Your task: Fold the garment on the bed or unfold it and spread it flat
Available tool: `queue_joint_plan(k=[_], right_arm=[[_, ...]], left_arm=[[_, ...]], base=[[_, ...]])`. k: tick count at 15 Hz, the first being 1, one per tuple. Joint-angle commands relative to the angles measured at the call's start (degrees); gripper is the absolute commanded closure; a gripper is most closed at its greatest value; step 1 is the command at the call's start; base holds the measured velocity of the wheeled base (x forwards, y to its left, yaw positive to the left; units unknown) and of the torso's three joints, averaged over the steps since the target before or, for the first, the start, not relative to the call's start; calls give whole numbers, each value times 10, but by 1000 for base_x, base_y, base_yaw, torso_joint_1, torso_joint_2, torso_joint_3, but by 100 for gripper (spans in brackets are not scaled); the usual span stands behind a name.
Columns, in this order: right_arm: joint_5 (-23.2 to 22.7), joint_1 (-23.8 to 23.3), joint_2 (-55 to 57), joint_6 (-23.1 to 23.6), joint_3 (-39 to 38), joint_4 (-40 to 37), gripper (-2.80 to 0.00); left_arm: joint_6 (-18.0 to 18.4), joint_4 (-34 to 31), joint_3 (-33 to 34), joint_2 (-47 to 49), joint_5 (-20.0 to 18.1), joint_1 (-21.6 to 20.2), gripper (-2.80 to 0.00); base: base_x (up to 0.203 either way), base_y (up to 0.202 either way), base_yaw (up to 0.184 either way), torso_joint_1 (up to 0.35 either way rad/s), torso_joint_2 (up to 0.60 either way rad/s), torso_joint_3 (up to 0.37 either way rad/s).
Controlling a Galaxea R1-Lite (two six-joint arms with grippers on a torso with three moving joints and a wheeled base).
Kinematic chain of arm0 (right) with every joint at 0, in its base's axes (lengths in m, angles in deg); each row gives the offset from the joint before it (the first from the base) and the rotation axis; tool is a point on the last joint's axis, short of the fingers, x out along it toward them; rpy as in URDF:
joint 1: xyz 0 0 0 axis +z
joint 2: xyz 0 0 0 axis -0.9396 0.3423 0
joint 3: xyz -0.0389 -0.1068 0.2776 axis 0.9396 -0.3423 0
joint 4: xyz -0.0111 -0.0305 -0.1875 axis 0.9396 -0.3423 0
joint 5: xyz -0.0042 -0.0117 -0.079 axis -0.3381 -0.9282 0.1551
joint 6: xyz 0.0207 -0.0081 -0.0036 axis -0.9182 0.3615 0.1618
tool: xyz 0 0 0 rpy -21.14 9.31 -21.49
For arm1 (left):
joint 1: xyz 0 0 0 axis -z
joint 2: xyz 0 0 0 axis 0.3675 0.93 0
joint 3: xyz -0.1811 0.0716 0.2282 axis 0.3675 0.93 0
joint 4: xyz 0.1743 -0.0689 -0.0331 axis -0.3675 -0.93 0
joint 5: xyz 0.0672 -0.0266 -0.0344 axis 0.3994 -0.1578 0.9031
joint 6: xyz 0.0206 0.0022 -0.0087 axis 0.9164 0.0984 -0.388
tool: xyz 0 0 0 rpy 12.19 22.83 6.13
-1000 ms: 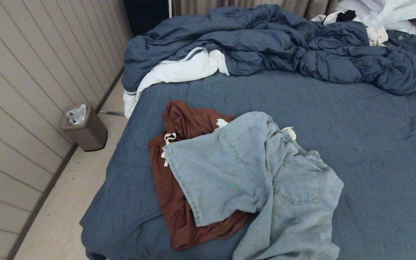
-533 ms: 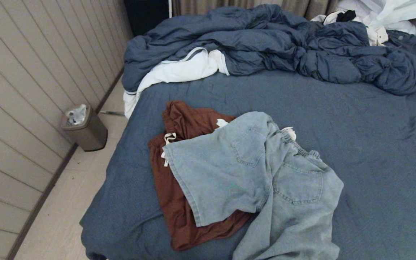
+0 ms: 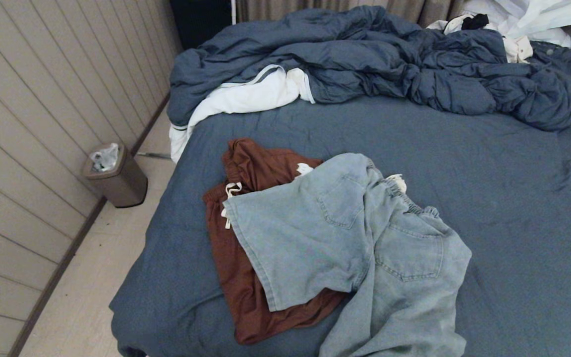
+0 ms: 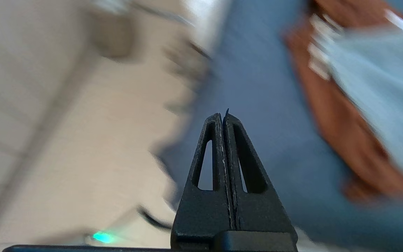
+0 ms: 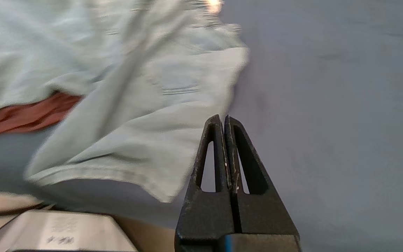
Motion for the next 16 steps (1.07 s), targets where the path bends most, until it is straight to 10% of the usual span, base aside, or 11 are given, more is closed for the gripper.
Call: queue_joint_plan(k=[1,6,11,16], right_arm=[[42,1,13,0,39,-45,0],[42,0,-1,6,5,-18,0],[-31,1,-1,13,-34,31,0],[-31,1,-1,3,-34,31,0]], left_arm=[[43,5,0,2,86,-1,0],[97,-65,-10,-116,79,-59,0],[25,-181,-42,-157,-131,-67,0],[82,-200,-47,-156,-242,-67,0]], base=[[0,0,0,0,0,0],[0,0,0,0,0,0],[0,0,0,0,0,0],[0,0,0,0,0,0]])
